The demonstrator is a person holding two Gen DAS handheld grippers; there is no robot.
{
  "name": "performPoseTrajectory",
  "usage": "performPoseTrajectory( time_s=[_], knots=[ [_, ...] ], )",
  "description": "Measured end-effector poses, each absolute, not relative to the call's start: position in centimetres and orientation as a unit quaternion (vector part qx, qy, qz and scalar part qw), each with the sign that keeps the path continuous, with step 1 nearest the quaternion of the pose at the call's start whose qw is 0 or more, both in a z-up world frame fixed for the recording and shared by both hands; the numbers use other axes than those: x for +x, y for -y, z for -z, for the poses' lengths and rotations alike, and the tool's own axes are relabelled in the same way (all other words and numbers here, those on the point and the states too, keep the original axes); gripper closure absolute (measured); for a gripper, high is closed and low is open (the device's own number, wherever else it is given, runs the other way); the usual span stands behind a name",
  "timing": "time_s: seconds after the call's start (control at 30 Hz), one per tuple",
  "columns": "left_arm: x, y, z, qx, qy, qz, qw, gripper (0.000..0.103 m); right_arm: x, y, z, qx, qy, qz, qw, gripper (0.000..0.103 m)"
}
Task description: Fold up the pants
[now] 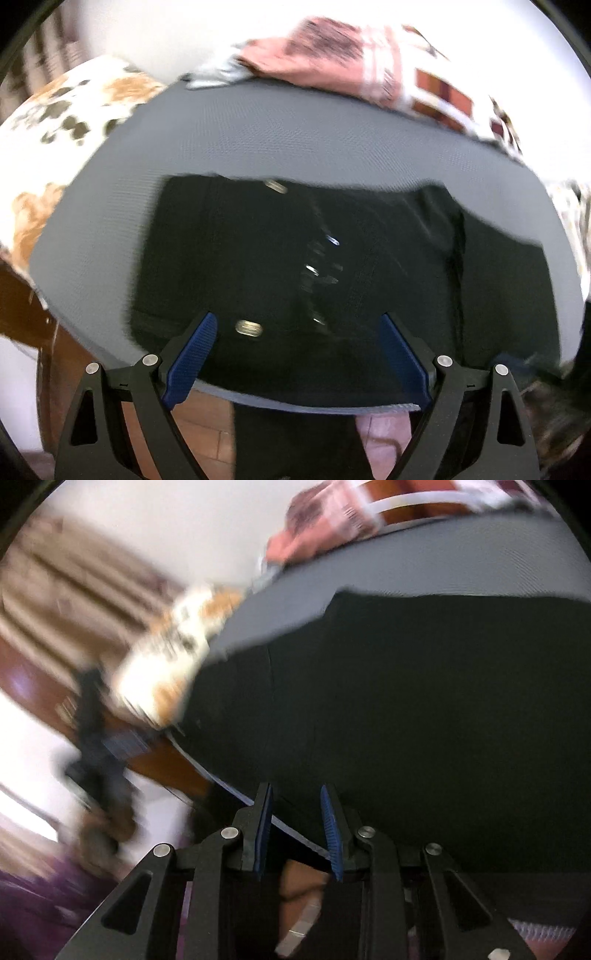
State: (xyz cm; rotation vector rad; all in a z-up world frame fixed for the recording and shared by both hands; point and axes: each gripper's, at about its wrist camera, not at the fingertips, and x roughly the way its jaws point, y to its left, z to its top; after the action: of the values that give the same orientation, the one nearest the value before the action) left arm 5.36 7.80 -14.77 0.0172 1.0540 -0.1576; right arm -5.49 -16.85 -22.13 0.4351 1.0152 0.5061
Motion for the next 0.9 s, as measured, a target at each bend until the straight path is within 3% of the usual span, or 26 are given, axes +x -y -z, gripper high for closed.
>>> performPoseTrajectory(
  time_s=[0.1, 0.37, 0.5, 0.9],
  knots=[
    [5.6, -12.3, 13.3, -0.045, -0.492, 0.055, 0.868, 0.014, -5.4, 14.7, 22.0, 0.131, -0.479, -0.228, 0.837, 0.074],
    [6.4, -25.1, 16.4, -0.251, -0.521, 0.080, 0.812, 0.014, -5.6, 17.5, 22.8, 0.208, -0.467, -0.218, 0.831, 0.074],
    [6.8, -26.4, 19.1, -0.317, -0.539, 0.126, 0.770, 0.014, -5.6, 17.4, 23.1, 0.214, -0.472, -0.211, 0.829, 0.074],
    [8.5, -24.4, 21.6, -0.348, -0.545, 0.198, 0.736, 0.014, -5.4, 17.8, 23.3, 0.231, -0.472, -0.208, 0.825, 0.074]
  ],
)
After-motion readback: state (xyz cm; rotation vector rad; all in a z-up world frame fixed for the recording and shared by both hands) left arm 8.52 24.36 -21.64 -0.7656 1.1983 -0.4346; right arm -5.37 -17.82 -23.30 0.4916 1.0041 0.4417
